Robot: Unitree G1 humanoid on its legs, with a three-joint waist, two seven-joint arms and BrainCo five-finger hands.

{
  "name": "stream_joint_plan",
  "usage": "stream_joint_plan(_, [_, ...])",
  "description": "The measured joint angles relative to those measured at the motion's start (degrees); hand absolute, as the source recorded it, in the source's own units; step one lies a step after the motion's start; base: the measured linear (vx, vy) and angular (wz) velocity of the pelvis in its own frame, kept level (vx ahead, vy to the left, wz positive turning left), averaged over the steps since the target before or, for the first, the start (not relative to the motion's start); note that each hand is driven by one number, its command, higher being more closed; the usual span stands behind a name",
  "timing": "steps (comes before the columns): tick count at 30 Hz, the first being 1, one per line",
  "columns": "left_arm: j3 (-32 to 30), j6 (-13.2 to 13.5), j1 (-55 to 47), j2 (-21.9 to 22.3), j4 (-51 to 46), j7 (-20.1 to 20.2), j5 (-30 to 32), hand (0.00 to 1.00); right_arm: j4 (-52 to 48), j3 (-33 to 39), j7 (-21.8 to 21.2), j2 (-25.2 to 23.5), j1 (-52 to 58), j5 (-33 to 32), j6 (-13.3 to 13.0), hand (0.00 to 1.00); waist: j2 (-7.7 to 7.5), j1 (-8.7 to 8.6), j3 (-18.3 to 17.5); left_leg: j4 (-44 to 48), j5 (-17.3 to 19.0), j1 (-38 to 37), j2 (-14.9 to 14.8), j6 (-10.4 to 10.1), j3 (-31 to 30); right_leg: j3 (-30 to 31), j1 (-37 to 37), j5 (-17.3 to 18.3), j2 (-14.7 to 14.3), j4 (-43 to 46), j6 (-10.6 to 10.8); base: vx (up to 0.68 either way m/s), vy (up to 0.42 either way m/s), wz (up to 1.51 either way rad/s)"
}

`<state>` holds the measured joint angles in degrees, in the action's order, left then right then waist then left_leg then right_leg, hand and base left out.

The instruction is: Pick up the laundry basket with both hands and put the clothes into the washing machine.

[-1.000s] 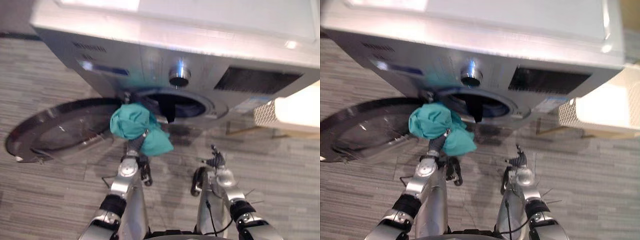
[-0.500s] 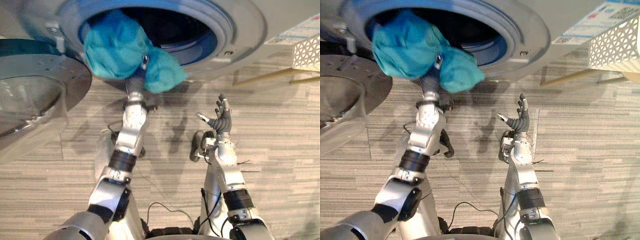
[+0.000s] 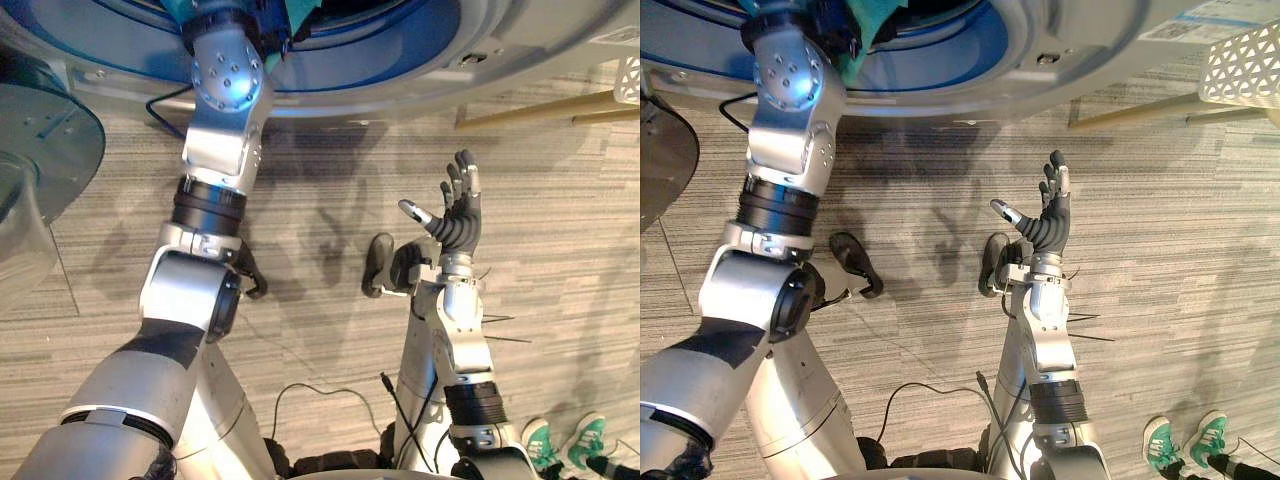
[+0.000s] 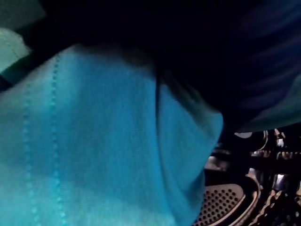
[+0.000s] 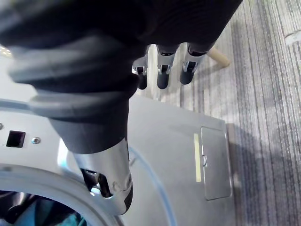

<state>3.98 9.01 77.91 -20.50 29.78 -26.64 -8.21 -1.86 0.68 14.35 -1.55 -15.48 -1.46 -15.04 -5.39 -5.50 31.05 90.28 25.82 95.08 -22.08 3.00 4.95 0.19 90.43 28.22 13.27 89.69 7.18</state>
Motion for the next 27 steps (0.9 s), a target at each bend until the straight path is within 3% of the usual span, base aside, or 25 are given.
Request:
stream_joint_plan(1, [0.0,0.0,0.16,-0.6,0.01,-0.06,0.0,1.0,-0.37,0.0,-0.26,0.03,0.11,-0.04,-0.02,0.0,0.0,-0.03,0.0,0.07,0.0,0.23,0.0,0.0,-0.02,0.01,0.22,0.0,0.0,0.11,0.0,0.0,0.0,0.0])
stream_joint_plan(2, [-0.04,0.0,0.34,-1.6,0.01,-0.37,-0.01,0.0,-1.17,-0.04,-0.79,0.17,0.38,-0.05,-0.14,0.0,0.0,0.02,0.0,0.17,0.0,0.52,-0.01,0.0,-0.01,0.06,0.58,0.0,0.0,0.23,0.0,0.0,0.0,0.0])
stream_joint_plan(10, [0.05,-0.89,1.4,-2.49,2.63,-0.04,4.01,0.0,-1.57,-0.07,-1.22,1.52,0.9,-0.05,-0.3,0.0,0.02,0.56,0.01,0.14,-0.14,0.96,0.47,0.04,-0.16,-0.27,0.76,0.05,0.76,0.57,-0.09,0.03,-0.02,0.04])
stream_joint_plan(13, [0.57,-3.38,2.25,-1.95,5.26,3.18,11.47,0.0,-1.56,-0.08,-2.43,2.02,0.89,-0.1,-0.33,0.0,0.02,0.68,0.02,-0.98,-0.99,1.21,1.21,0.08,-0.12,-0.52,0.78,0.07,1.17,-0.04,-0.12,0.01,-0.031,0.14])
stream_joint_plan(15, [1.28,-5.84,2.41,-1.41,8.06,7.29,20.05,0.0,-1.54,-0.07,-3.8,2.09,0.86,-0.18,-0.32,0.0,0.03,1.06,0.02,-2.96,-2.2,1.34,1.69,-0.09,0.02,-1.26,0.77,-0.11,1.53,-1.44,-0.41,0.02,-0.046,0.13])
stream_joint_plan(18, [4.21,-7.61,2.94,-1.51,9.64,13.68,27.84,0.0,-1.45,-0.15,-6.19,2.56,0.42,-1.37,-0.32,0.0,0.03,1.59,0.02,-5.56,-3.97,1.42,2.08,-0.69,-0.2,-2.48,0.78,-0.84,1.75,-3.19,-1.47,0.0,-0.066,0.09])
stream_joint_plan(23, [5.64,-7.61,4.03,-2.77,10.19,17.88,31.49,0.0,-1.36,-0.32,-8.8,3.19,0.21,-4.11,-0.27,0.0,0.03,1.74,0.02,-9.33,-6.03,1.66,2.05,-1.67,-0.39,-4.26,0.79,-2.6,1.61,-6.47,-2.66,-0.01,-0.071,-0.01])
stream_joint_plan(27, [5.62,-7.51,4.24,-3.34,10.28,17.78,30.69,0.0,-1.36,-0.31,-9.49,3.21,0.23,-4.66,-0.28,0.0,0.05,1.93,0.03,-9.85,-6.4,1.66,2.04,-1.84,-0.51,-4.55,0.79,-2.74,1.47,-6.78,-2.79,0.02,-0.045,0.01])
